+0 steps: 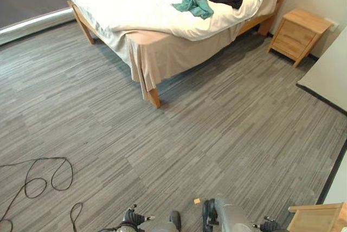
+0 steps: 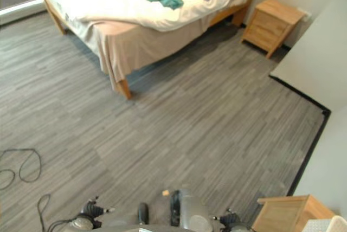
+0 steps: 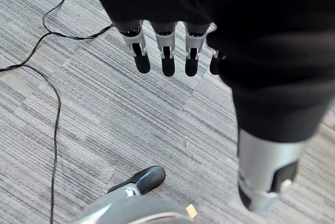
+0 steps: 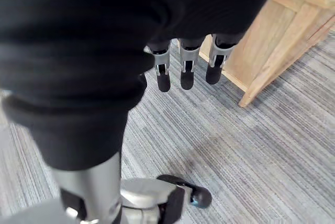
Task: Tidy up the quilt and then pick up the clothes from the bed and put them into the laundry hamper.
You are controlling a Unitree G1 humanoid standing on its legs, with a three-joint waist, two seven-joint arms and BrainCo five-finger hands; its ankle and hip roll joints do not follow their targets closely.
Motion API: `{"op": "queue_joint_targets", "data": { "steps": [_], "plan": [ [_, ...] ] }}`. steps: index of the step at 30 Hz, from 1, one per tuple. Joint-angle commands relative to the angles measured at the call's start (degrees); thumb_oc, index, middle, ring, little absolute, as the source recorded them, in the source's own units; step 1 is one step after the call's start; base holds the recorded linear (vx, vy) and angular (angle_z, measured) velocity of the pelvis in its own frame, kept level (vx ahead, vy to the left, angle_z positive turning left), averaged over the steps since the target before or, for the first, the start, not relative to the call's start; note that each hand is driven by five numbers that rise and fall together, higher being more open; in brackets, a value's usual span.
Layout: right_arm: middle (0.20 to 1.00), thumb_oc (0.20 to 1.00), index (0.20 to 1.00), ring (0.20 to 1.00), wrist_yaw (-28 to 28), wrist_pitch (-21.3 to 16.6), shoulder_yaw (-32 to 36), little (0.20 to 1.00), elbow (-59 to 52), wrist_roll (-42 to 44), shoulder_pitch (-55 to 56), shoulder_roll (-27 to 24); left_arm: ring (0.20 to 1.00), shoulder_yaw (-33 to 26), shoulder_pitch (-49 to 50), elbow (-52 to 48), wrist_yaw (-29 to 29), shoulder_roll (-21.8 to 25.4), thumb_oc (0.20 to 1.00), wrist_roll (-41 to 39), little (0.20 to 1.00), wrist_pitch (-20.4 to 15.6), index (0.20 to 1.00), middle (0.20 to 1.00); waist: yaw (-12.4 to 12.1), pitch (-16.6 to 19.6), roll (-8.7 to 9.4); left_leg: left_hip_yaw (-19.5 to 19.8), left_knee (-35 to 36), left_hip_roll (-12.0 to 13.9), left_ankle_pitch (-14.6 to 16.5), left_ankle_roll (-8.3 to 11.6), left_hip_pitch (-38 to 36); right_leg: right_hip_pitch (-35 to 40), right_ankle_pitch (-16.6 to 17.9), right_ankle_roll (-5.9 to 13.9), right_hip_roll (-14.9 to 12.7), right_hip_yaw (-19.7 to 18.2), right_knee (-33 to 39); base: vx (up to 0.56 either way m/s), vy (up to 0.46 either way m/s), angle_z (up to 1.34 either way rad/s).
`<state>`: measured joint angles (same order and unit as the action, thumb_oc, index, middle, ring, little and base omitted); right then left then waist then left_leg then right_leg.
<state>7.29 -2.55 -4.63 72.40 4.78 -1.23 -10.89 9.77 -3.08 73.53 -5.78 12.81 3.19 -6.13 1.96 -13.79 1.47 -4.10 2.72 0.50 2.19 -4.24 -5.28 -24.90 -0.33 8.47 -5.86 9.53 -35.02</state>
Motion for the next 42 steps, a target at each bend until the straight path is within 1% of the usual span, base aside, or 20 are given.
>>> {"op": "queue_joint_targets", "data": {
  "steps": [1,3,6,7,9,11,15,17,18,19,20,23,24,25,27,30,31,35,39,42],
  "plan": [
    [1.0,1.0,1.0,1.0,0.34,-0.9,-0.99,1.0,-1.28,2.39,1.1,-1.35,1.0,-0.68,-0.48,0.53,-1.2,1.88,1.0,1.73,1.0,-0.47,1.0,1.0,3.36,-0.19,0.01,2.81,2.28,-1.4,4.92,4.12,-9.65,5.86,6.98,1.09,2.82,-1.42,25.98,0.59,-0.107,0.42],
    [1.0,1.0,1.0,1.0,0.02,-0.79,-0.54,1.0,-0.73,2.14,2.46,-1.17,1.0,0.22,-0.64,1.81,-1.24,1.96,1.0,5.42,1.0,-0.74,1.0,1.0,5.78,0.57,-0.5,4.5,2.28,-0.62,8.2,5.23,-13.52,4.08,9.9,1.81,4.1,-5.62,35.37,1.04,-0.224,0.48],
    [1.0,1.0,1.0,1.0,-0.36,0.21,-2.16,1.0,1.47,-1.85,2.83,-2.7,1.0,-0.81,-0.71,1.01,-1.9,1.94,1.0,3.91,1.0,-0.24,1.0,1.0,4.49,0.32,-0.97,3.97,-31.69,-0.21,-7.65,10.74,-1.2,12.36,10.25,-3.36,5.1,-4.2,34.97,0.85,-0.34,0.72],
    [1.0,1.0,1.0,1.0,0.16,0.25,-1.93,1.0,0.88,-1.69,2.41,-2.96,1.0,-0.69,-1.19,-0.27,-2.37,2.15,1.0,3.21,1.0,-0.07,1.0,1.0,3.56,-0.92,0.29,2.61,-41.97,0.25,-10.0,10.91,4.51,14.47,9.39,-4.73,4.06,-3.87,35.45,0.36,-0.308,0.53],
    [1.0,1.0,1.0,1.0,1.44,-0.05,-2.09,1.0,-0.28,-0.88,0.24,-3.97,1.0,-0.93,-2.14,-1.67,-4.28,2.1,1.0,0.95,1.0,-0.21,1.0,1.0,2.04,-2.24,2.42,-1.57,-50.15,2.67,-8.31,9.9,11.92,18.02,7.69,-6.08,2.94,-4.01,37.25,0.33,-0.208,0.0],
    [1.0,1.0,1.0,1.0,2.34,0.1,-2.6,1.0,-0.49,-1.09,-1.3,-4.59,1.0,-1.32,-2.87,-2.62,-5.7,1.34,1.0,-1.06,1.0,-0.51,1.0,1.0,0.31,-2.76,3.05,-4.61,-47.79,3.72,-5.57,9.55,16.81,21.62,5.95,-5.9,2.26,-3.99,38.76,0.42,-0.026,-0.55],
    [1.0,1.0,1.0,1.0,2.73,-0.35,-3.4,1.0,-1.19,-2.25,-1.47,-5.02,1.0,-1.57,-2.3,-4.27,-6.24,0.16,1.0,-2.49,1.0,-1.54,1.0,1.0,-2.07,-0.89,2.12,-9.31,-18.83,3.42,-5.4,8.53,18.43,27.4,1.86,-3.6,1.23,-3.59,40.02,0.52,0.179,-0.18],
    [1.0,1.0,1.0,1.0,3.05,-0.53,-2.9,1.0,-1.12,-2.58,-0.95,-4.84,1.0,-1.18,-2.34,-3.94,-5.91,-0.1,1.0,-1.55,1.0,-1.17,1.0,1.0,-2.3,0.24,1.05,-14.1,-5.89,5.5,-9.36,10.16,17.9,31.16,-1.64,-2.53,1.69,-2.25,40.02,0.52,0.215,-0.06],
    [1.0,1.0,1.0,1.0,3.1,-0.53,-2.66,1.0,-1.01,-2.69,-0.53,-4.6,1.0,-0.86,-2.25,-3.67,-5.9,-0.11,1.0,-1.06,1.0,-0.81,1.0,1.0,-2.4,0.39,0.86,-16.6,-2.32,6.54,-11.76,9.89,17.16,32.47,-1.89,-2.44,1.66,-1.34,40.02,0.67,0.293,0.09],
    [1.0,1.0,1.0,1.0,2.76,-0.32,-2.61,1.0,-0.24,-3.53,0.16,-3.84,1.0,-1.19,-0.84,-2.5,-5.61,-0.03,1.0,-0.01,1.0,-0.27,1.0,1.0,-2.79,2.12,0.73,-16.3,0.44,5.71,-11.06,8.11,14.13,33.51,-2.97,-1.5,1.42,-0.45,36.16,0.47,0.217,0.14],
    [1.0,1.0,1.0,1.0,2.76,-0.32,-2.61,1.0,-0.24,-3.53,0.18,-3.83,1.0,-1.19,-0.82,-2.51,-5.61,-0.02,1.0,-0.01,1.0,-0.27,1.0,1.0,-2.79,2.11,0.76,-16.32,0.51,5.66,-11.09,8.1,14.06,33.53,-3.03,-1.48,1.38,-0.45,36.1,0.5,0.266,0.19],
    [1.0,1.0,1.0,1.0,2.44,-0.08,-2.18,1.0,0.13,-3.54,0.44,-1.93,1.0,-0.82,-0.6,-0.94,-4.85,0.28,1.0,2.12,1.0,0.57,1.0,1.0,-1.71,2.32,1.61,-15.89,1.98,2.91,-8.63,5.1,8.63,27.76,2.86,1.43,-1.23,-0.52,17.04,0.28,0.238,0.31],
    [1.0,1.0,1.0,1.0,2.44,-0.08,-2.19,1.0,0.13,-3.54,0.42,-1.92,1.0,-0.83,-0.61,-0.94,-4.85,0.29,1.0,2.13,1.0,0.57,1.0,1.0,-1.76,2.31,1.67,-15.95,1.97,2.85,-8.6,5.07,8.62,27.67,2.77,1.46,-1.31,-0.6,16.86,0.4,0.305,0.44],
    [1.0,1.0,1.0,1.0,2.31,0.0,-2.58,1.0,-0.56,-3.1,-0.3,-0.71,1.0,-0.88,-1.02,-0.67,-4.78,1.61,1.0,2.64,1.0,1.04,1.0,1.0,-0.3,0.75,1.07,-14.08,2.28,2.84,-6.48,3.58,4.54,19.62,6.98,1.41,-1.69,-3.16,1.15,0.28,0.203,0.66],
    [1.0,1.0,1.0,1.0,2.31,0.1,-2.62,1.0,-0.76,-2.95,-0.55,-0.38,1.0,-0.82,-1.2,-0.78,-4.7,2.01,1.0,2.81,1.0,1.07,1.0,1.0,0.02,0.32,0.89,-13.46,2.28,2.97,-5.81,3.41,3.57,17.62,6.39,1.0,-1.79,-3.42,-0.46,0.35,0.156,1.1],
    [1.0,1.0,1.0,1.0,2.6,0.09,-3.27,1.0,-1.2,-2.97,-0.65,0.1,1.0,-0.15,-2.02,-0.81,-5.05,3.38,1.0,3.7,1.0,0.98,1.0,1.0,0.73,0.0,1.43,-11.45,2.28,2.61,-4.62,3.97,2.07,15.82,4.04,-0.34,-1.81,-2.1,8.03,0.33,-0.015,1.25],
    [1.0,1.0,1.0,1.0,2.5,0.01,-3.93,1.0,-1.36,-3.07,-0.8,0.01,1.0,0.39,-2.47,-0.92,-5.09,4.23,1.0,4.12,1.0,0.78,1.0,1.0,1.41,0.1,2.42,-9.55,2.28,1.43,-2.82,4.63,1.0,15.99,2.94,-0.44,-0.04,-3.05,19.97,0.36,-0.104,0.92],
    [1.0,1.0,1.0,1.0,2.32,0.25,-3.78,1.0,-0.81,-2.76,-0.75,-0.24,1.0,0.24,-2.7,-0.53,-5.17,4.76,1.0,5.17,1.0,0.92,1.0,1.0,2.17,0.73,3.38,-6.34,2.28,0.16,-0.45,5.33,-0.62,15.51,6.73,0.87,1.71,-5.37,32.82,0.36,-0.149,0.78],
    [1.0,1.0,1.0,1.0,2.03,0.2,-3.91,1.0,-0.47,-3.58,-0.44,-0.78,1.0,-1.12,-1.51,0.17,-5.53,4.58,1.0,4.88,1.0,0.47,1.0,1.0,2.13,1.75,2.9,-4.3,1.21,-1.05,3.16,5.19,-5.04,15.6,8.45,0.75,0.86,-2.35,35.03,0.35,-0.137,0.47],
    [1.0,1.0,1.0,1.0,2.09,-0.04,-4.18,1.0,-0.32,-4.72,-0.21,-2.29,1.0,-1.17,-1.27,-1.87,-5.85,4.43,1.0,3.59,1.0,-0.65,1.0,1.0,1.81,0.53,1.93,-3.92,-14.31,-1.04,3.39,7.7,-0.46,19.81,7.82,-0.91,0.56,-1.51,36.29,0.26,-0.136,0.48]
  ]
}}
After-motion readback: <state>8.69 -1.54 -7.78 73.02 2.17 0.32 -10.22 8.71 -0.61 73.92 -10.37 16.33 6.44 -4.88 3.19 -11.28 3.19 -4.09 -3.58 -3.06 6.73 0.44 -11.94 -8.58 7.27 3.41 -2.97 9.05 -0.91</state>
